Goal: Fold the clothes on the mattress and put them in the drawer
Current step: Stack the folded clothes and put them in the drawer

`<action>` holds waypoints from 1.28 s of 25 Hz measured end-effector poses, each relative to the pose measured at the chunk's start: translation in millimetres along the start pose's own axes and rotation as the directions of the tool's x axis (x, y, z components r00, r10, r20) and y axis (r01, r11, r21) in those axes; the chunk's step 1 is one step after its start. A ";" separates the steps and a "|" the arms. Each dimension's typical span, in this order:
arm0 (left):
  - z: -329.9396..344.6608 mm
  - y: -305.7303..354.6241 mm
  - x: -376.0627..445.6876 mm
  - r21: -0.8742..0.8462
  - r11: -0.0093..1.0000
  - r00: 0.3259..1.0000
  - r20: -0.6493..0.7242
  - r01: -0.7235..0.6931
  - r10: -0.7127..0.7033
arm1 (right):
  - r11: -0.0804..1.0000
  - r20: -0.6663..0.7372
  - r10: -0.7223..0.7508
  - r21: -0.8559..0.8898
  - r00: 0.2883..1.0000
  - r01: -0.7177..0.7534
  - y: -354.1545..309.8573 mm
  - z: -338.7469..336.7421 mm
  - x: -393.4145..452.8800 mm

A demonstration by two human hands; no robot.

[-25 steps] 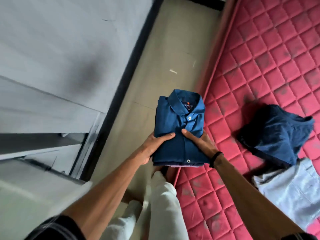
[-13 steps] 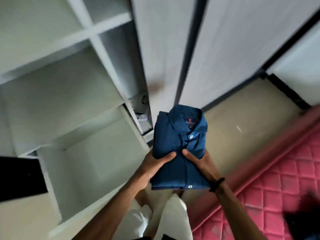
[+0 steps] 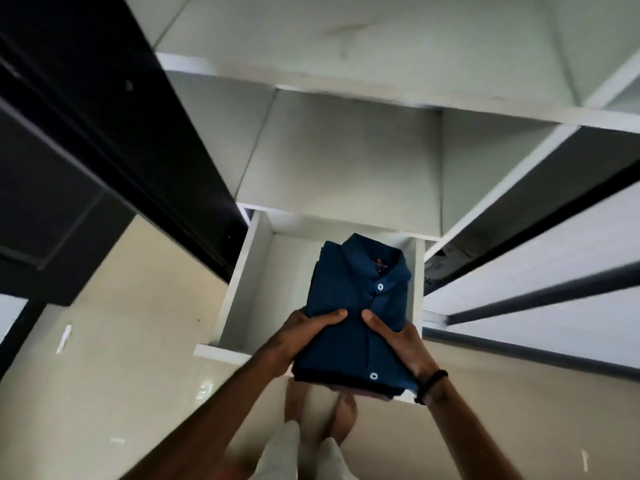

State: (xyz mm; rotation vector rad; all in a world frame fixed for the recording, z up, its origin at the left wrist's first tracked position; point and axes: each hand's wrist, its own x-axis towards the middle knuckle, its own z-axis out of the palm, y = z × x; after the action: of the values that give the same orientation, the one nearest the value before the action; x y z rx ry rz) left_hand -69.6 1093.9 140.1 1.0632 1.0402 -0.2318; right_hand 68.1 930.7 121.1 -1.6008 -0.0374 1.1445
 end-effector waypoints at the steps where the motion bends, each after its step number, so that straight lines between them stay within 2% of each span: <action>1: -9.8 -1.3 11.9 -0.012 1.000 1.000 -0.030 0.004 -0.004 | 1.000 0.018 0.006 -0.016 1.000 -0.005 1.8 6.1 17.2; 8: -50.6 -22.6 112.1 -0.036 0.999 0.994 -0.111 -0.023 0.019 | 0.995 0.020 -0.045 -0.084 0.999 0.046 37.9 29.8 120.8; 14: -61.7 -71.7 172.0 -0.033 0.999 0.994 -0.107 0.020 -0.023 | 0.983 0.006 -0.083 -0.164 0.997 0.083 80.8 30.9 158.3; 18: -73.9 -86.0 181.7 0.066 0.998 0.981 -0.196 0.003 0.010 | 0.972 -0.038 -0.086 -0.222 0.996 0.076 101.3 37.3 166.6; 20: -78.8 -86.4 182.6 0.177 0.984 0.974 -0.226 0.024 0.017 | 0.960 -0.083 -0.052 -0.280 0.995 0.026 106.9 38.1 168.9; 23: -80.8 -70.0 158.9 0.359 0.933 0.948 -0.294 -0.011 0.125 | 0.956 -0.205 0.060 -0.269 0.977 -0.115 102.4 36.5 158.1; 25: -81.9 -55.0 117.1 0.368 0.917 0.906 -0.320 -0.151 0.277 | 0.952 -0.293 0.145 -0.218 0.945 -0.213 92.8 35.4 131.7; 27: -84.7 -48.5 63.6 0.314 0.880 0.832 -0.323 -0.356 0.452 | 0.970 -0.323 0.081 -0.193 0.943 -0.150 80.1 38.1 87.6; 28: -86.5 -51.6 36.0 0.273 0.860 0.797 -0.332 -0.430 0.504 | 0.982 -0.296 0.006 -0.181 0.955 -0.063 72.4 41.3 60.2; 30: -87.5 -66.5 -11.5 0.238 0.848 0.766 -0.365 -0.473 0.530 | 0.995 -0.108 -0.066 -0.083 0.992 0.057 59.6 47.8 6.2; 32: -85.5 -99.8 -40.3 0.245 0.899 0.811 -0.391 -0.364 0.435 | 0.999 0.164 0.031 0.010 0.986 -0.033 61.9 57.1 -31.8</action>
State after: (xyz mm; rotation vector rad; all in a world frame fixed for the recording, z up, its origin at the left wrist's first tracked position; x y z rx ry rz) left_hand -202.1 1099.3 104.1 1.4992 1.1758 0.2921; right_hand -19.1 931.0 98.7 -1.4974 -0.1122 1.2976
